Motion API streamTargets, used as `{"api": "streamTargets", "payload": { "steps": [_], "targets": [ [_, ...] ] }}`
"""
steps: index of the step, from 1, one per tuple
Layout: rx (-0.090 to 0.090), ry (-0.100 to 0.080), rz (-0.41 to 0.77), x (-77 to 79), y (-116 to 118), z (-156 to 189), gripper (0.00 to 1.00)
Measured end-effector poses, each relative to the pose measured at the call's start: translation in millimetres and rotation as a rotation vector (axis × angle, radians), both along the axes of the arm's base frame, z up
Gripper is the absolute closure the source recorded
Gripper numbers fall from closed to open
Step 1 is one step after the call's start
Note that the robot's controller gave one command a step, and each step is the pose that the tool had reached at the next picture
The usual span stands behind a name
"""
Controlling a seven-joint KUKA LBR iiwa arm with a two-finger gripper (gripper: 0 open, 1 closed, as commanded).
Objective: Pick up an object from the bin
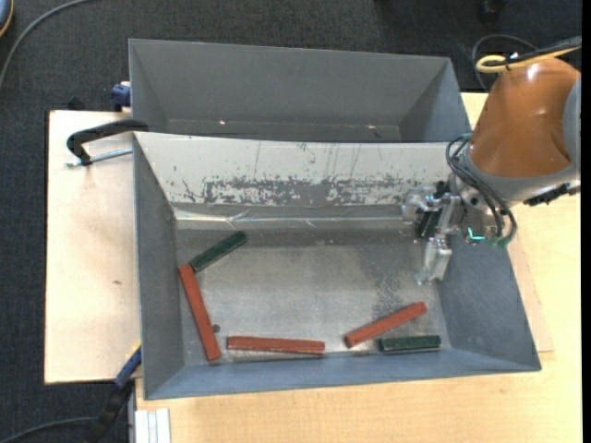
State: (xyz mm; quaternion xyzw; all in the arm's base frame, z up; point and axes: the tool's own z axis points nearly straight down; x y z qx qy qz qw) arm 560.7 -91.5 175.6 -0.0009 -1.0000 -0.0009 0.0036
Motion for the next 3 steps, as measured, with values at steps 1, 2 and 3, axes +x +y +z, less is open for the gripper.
{"api": "streamTargets", "payload": {
  "steps": [1, 2, 3],
  "targets": [
    [0.001, -0.001, 0.088, -61.8, -3, -109, 0.00],
    [-0.001, -0.010, 0.091, -58.7, -3, -105, 1.00],
    [-0.006, -0.022, 0.282, -31.3, -28, 45, 1.00]
  ]
}}
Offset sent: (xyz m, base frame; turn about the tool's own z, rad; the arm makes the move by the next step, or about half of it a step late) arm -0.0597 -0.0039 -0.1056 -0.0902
